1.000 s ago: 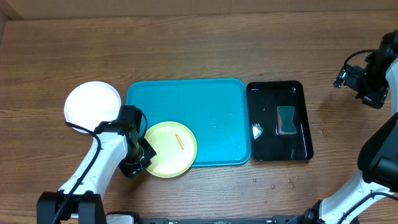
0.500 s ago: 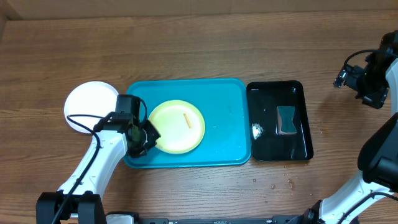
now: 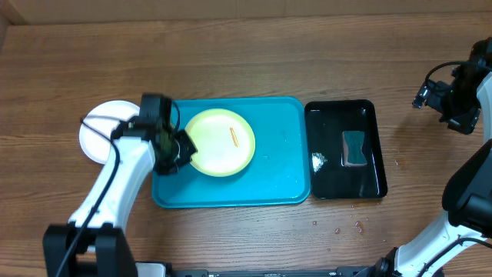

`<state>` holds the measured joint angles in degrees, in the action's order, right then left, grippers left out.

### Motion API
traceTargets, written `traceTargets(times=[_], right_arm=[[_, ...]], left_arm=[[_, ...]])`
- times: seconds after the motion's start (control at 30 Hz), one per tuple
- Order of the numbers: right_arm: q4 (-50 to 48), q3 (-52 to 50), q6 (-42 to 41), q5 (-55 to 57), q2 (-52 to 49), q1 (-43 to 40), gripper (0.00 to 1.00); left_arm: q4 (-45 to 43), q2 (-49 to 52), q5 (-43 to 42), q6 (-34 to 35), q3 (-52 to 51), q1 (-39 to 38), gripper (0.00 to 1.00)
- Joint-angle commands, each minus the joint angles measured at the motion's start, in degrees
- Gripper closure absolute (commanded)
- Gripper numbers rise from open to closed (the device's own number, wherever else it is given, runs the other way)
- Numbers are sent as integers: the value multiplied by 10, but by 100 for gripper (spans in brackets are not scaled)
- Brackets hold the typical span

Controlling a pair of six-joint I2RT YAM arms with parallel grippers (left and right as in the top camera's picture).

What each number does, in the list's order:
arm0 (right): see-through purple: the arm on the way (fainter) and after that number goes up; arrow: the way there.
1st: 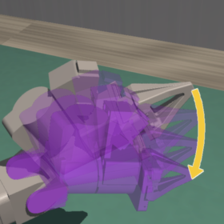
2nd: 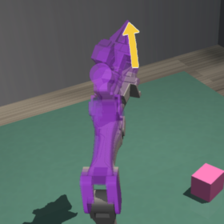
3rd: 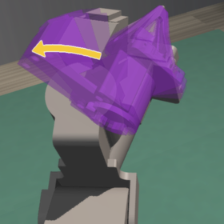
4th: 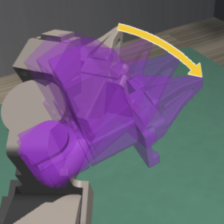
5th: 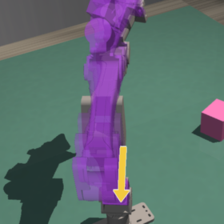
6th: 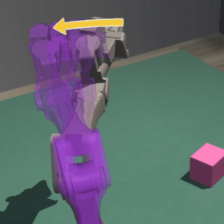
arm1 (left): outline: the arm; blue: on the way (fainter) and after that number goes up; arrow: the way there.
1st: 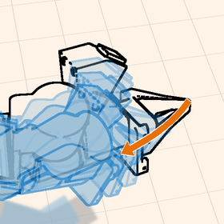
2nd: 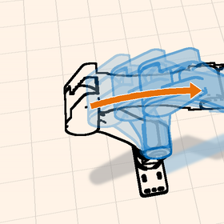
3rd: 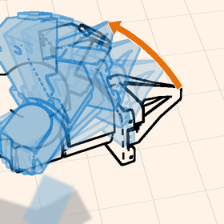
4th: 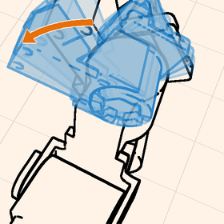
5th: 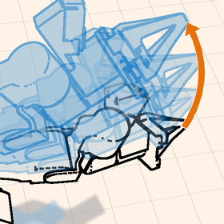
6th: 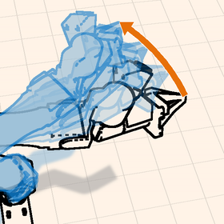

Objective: Clean dirty plates on tray and stack at the side
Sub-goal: 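Slide the yellow plate right onto the teal tray center with the left gripper, then reach the right gripper into the black tray and grasp the sponge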

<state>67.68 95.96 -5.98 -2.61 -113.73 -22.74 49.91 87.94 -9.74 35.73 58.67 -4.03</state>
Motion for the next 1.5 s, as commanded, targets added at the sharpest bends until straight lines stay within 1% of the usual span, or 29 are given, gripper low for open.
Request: traceTargets(times=[0.0,0.1,0.23,0.33,0.43,0.57,1.47], right_arm=[[-2,12,-2,0,15,2,0],[-2,12,-2,0,15,2,0],[-2,12,-2,0,15,2,0],[-2,12,-2,0,15,2,0],[-2,12,-2,0,15,2,0],[-2,12,-2,0,15,2,0],[-2,12,-2,0,15,2,0]], left_arm=[[32,62,28,-37,83,-22,96],[40,102,27,-39,110,-42,96],[29,131,32,-38,115,-69,96],[26,147,63,-38,115,-89,96],[27,160,88,-38,115,-100,96],[26,176,89,-38,115,-104,96],[23,182,87,-41,114,-118,96]])
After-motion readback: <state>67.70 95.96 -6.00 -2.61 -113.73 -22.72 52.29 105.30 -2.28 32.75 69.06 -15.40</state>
